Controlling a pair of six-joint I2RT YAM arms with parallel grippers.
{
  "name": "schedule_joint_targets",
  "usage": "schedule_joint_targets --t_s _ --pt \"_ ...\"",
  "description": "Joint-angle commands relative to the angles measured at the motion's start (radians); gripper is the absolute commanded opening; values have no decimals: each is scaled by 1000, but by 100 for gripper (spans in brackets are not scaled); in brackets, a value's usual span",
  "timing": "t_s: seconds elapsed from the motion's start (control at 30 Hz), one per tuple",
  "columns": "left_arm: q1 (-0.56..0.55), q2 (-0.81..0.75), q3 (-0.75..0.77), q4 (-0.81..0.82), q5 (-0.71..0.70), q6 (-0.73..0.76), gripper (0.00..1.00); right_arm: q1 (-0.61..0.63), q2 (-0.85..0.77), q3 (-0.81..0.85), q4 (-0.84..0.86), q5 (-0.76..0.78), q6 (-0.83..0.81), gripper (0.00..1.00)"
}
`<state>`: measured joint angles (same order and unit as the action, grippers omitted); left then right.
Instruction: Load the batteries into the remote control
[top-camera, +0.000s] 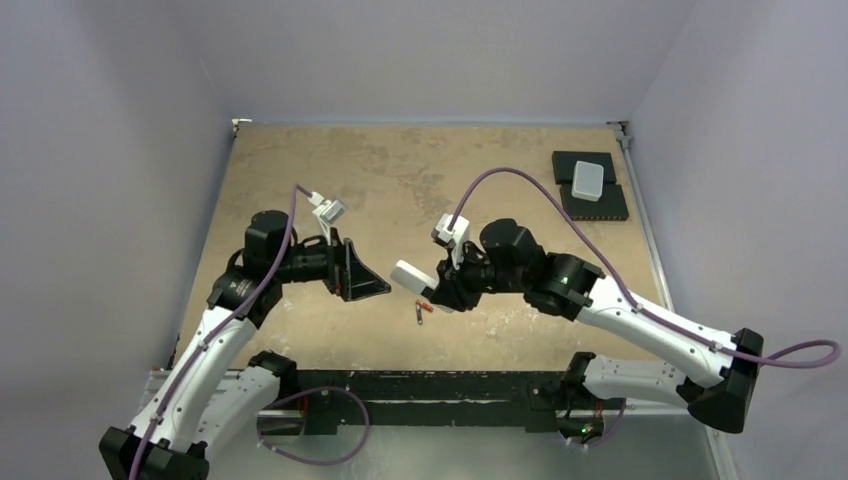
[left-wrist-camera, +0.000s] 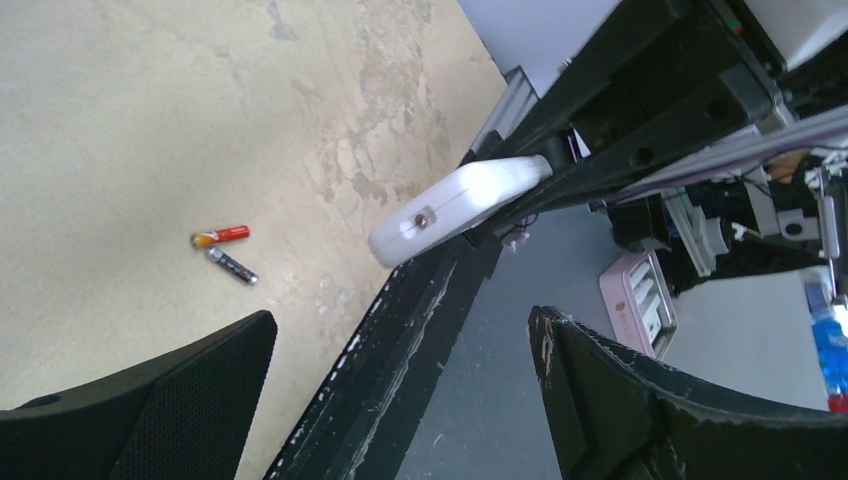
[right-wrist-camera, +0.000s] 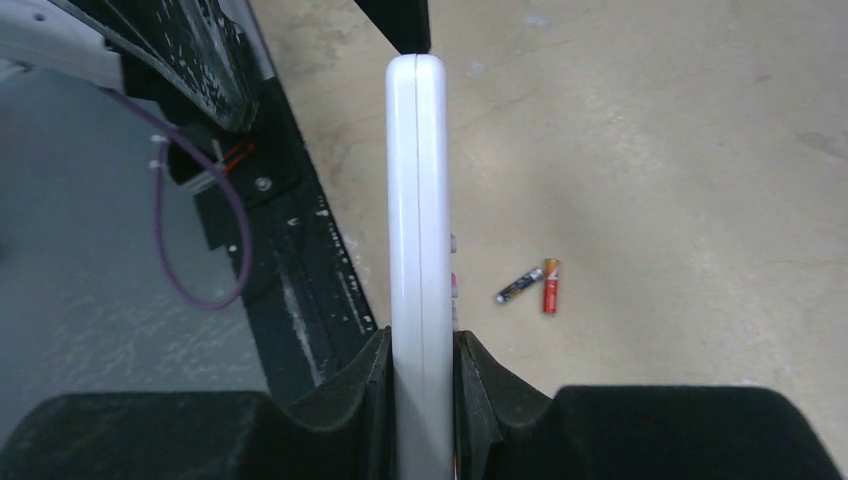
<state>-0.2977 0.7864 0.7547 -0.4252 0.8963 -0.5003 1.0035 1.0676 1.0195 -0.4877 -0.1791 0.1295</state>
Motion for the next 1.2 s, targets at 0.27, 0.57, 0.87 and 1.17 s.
schedule_joint_targets --t_s 0.27,0.57,0.87,1.17 --pt "-122 7 39 74 91 18 99 -128 62 25 107 -622 66 0" --pt "-133 -23 28 138 150 -37 97 -137 121 15 206 -768 104 0" --pt "-138 -33 -2 168 174 -60 61 -142 141 18 234 -756 122 0" --pt "-139 -44 -18 207 200 -96 48 -156 129 10 264 -747 158 0"
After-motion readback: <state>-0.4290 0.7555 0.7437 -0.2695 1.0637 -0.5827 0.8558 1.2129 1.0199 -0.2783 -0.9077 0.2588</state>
